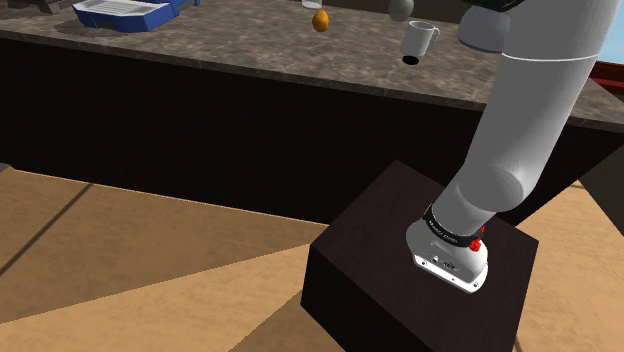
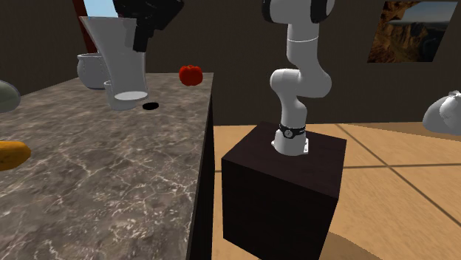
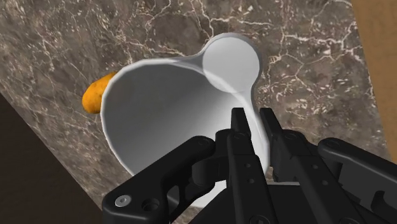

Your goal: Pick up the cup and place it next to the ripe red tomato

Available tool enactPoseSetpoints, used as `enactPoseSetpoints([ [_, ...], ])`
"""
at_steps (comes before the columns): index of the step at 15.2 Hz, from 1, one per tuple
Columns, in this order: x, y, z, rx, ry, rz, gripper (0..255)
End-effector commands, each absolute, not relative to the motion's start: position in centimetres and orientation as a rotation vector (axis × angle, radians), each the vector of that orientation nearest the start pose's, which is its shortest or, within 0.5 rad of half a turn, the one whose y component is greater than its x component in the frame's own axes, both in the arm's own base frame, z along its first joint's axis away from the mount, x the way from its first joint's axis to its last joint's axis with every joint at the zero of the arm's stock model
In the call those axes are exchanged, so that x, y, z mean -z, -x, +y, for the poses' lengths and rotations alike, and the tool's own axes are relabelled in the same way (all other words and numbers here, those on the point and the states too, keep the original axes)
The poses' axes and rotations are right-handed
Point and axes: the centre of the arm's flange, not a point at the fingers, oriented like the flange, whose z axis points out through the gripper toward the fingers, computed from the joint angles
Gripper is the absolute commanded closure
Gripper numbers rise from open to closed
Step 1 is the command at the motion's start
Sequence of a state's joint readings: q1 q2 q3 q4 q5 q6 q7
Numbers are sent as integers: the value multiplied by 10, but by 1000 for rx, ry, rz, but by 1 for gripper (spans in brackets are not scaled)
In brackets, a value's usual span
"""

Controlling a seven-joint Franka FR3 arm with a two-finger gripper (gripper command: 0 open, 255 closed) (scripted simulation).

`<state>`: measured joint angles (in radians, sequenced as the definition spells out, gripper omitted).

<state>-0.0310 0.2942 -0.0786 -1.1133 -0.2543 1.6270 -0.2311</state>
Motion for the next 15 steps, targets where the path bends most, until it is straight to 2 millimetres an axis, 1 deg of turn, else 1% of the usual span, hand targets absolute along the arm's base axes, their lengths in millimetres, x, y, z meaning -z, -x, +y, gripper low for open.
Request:
enactPoseSetpoints([
  [1, -685, -639, -86, 295, 3433, -195, 255],
  [7, -716, -639, -86, 295, 3433, -195, 255],
  [15, -716, -550, -144, 295, 3433, -195, 255],
])
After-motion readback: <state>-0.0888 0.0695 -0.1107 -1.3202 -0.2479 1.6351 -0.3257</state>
